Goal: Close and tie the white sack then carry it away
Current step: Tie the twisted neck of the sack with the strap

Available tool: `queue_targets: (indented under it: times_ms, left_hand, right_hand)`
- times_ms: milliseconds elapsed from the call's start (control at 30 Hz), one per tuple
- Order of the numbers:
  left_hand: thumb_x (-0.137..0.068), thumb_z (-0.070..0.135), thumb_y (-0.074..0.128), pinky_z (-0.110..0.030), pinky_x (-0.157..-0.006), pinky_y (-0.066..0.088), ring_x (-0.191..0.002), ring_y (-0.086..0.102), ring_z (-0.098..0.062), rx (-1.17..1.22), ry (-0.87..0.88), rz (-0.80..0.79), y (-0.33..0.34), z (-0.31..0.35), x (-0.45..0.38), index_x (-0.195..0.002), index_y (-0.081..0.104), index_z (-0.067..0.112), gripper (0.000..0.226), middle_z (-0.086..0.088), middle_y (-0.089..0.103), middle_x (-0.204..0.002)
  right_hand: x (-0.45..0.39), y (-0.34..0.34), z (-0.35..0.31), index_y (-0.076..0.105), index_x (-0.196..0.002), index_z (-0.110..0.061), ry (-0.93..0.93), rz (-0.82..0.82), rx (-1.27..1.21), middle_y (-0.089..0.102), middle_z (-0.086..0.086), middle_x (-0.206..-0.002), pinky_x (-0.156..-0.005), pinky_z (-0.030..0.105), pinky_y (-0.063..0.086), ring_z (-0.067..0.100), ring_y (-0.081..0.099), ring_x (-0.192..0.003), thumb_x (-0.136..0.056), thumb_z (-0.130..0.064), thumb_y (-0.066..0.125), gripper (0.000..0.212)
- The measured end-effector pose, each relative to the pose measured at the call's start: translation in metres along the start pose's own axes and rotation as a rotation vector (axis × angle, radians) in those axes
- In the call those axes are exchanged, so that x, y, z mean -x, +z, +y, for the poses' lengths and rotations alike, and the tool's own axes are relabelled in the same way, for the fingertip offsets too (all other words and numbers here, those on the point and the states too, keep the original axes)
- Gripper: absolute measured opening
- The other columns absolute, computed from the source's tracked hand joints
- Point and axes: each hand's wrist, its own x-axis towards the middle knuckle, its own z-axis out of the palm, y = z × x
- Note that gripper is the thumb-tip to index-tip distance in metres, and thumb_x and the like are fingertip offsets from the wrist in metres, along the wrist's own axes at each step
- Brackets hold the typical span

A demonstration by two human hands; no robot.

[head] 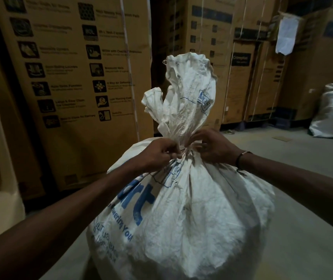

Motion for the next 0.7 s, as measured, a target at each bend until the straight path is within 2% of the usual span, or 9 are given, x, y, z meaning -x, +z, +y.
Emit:
queue_targets:
  times_ms: [67, 167, 233, 300, 367, 433, 500, 567, 700]
  left_hand:
    - [-0.096, 0.005, 0.070, -0.012, -0.071, 0.045, -0.078, 0.060, 0.002, 0.029, 0.024, -0.009, -0.001, -0.001, 0.001, -0.093, 0.075, 0.009, 0.007, 0.000, 0.070, -0.089]
    - [-0.097, 0.009, 0.071, -0.010, -0.077, 0.043, -0.084, 0.057, 0.007, 0.054, 0.108, -0.007, 0.003, -0.003, 0.002, -0.097, 0.072, 0.013, 0.004, 0.005, 0.063, -0.097]
    - [-0.098, 0.010, 0.070, -0.013, -0.087, 0.047, -0.100, 0.059, 0.000, 0.094, 0.185, -0.039, 0.003, -0.002, 0.001, -0.102, 0.072, 0.006, 0.005, -0.003, 0.061, -0.115]
    - [-0.100, 0.006, 0.066, -0.025, -0.095, 0.053, -0.116, 0.064, -0.014, 0.152, 0.230, -0.096, 0.002, -0.002, -0.002, -0.105, 0.070, 0.003, 0.007, -0.003, 0.066, -0.129]
    - [-0.101, 0.005, 0.062, -0.033, -0.093, 0.057, -0.115, 0.069, -0.021, 0.193, 0.236, -0.117, 0.002, -0.002, -0.005, -0.107, 0.069, 0.001, 0.011, -0.003, 0.073, -0.127]
    - [-0.098, 0.009, 0.065, -0.034, -0.090, 0.059, -0.106, 0.072, -0.019, 0.207, 0.217, -0.100, 0.005, -0.004, -0.008, -0.106, 0.071, 0.003, 0.011, -0.005, 0.076, -0.116]
    - [-0.094, 0.017, 0.075, -0.038, -0.089, 0.058, -0.100, 0.072, -0.023, 0.225, 0.221, -0.100, 0.008, -0.006, -0.008, -0.103, 0.072, 0.008, 0.013, -0.009, 0.075, -0.108]
    - [-0.091, 0.013, 0.081, -0.043, -0.091, 0.057, -0.101, 0.071, -0.030, 0.272, 0.225, -0.115, 0.009, -0.010, -0.009, -0.104, 0.072, 0.007, 0.017, -0.013, 0.074, -0.108]
    - [-0.088, -0.001, 0.080, -0.054, -0.105, 0.056, -0.112, 0.072, -0.039, 0.349, 0.265, -0.118, 0.009, -0.021, -0.012, -0.106, 0.068, -0.003, 0.021, -0.018, 0.074, -0.114]
  right_hand:
    - [-0.002, 0.001, 0.000, 0.084, -0.102, -0.024, 0.009, 0.014, -0.002, 0.074, -0.010, -0.102, -0.079, 0.017, 0.052, 0.006, 0.069, -0.092, -0.078, -0.001, 0.070, 0.037]
    - [-0.006, 0.004, -0.003, 0.083, -0.099, -0.023, -0.006, 0.029, 0.004, 0.077, -0.003, -0.098, -0.075, 0.022, 0.051, 0.012, 0.069, -0.085, -0.084, -0.014, 0.075, 0.019]
    - [-0.006, 0.006, -0.005, 0.082, -0.099, -0.020, 0.001, 0.040, -0.015, 0.075, -0.001, -0.095, -0.072, 0.026, 0.050, 0.015, 0.068, -0.082, -0.081, -0.034, 0.076, 0.024]
    - [-0.004, 0.006, -0.003, 0.081, -0.103, -0.014, 0.006, 0.061, -0.045, 0.073, 0.002, -0.098, -0.073, 0.025, 0.052, 0.017, 0.068, -0.086, -0.076, -0.039, 0.078, 0.036]
    - [-0.004, 0.008, -0.001, 0.080, -0.104, -0.010, -0.025, 0.061, -0.043, 0.072, 0.005, -0.099, -0.075, 0.020, 0.050, 0.015, 0.066, -0.089, -0.078, -0.022, 0.085, 0.029]
    - [-0.005, 0.011, 0.003, 0.082, -0.104, -0.013, -0.064, 0.060, -0.020, 0.071, 0.005, -0.099, -0.073, 0.022, 0.048, 0.014, 0.065, -0.088, -0.083, -0.015, 0.085, 0.022]
    - [-0.008, 0.012, 0.008, 0.083, -0.105, -0.017, -0.086, 0.038, -0.009, 0.072, 0.005, -0.101, -0.075, 0.033, 0.052, 0.017, 0.066, -0.089, -0.087, -0.019, 0.081, 0.019]
    - [-0.010, 0.012, 0.014, 0.083, -0.107, -0.019, -0.092, 0.016, -0.017, 0.071, 0.004, -0.104, -0.079, 0.041, 0.055, 0.019, 0.067, -0.092, -0.088, -0.022, 0.079, 0.019]
    - [-0.011, 0.009, 0.018, 0.082, -0.107, -0.023, -0.084, -0.012, -0.053, 0.070, 0.001, -0.105, -0.081, 0.044, 0.057, 0.017, 0.067, -0.094, -0.089, -0.033, 0.077, 0.021]
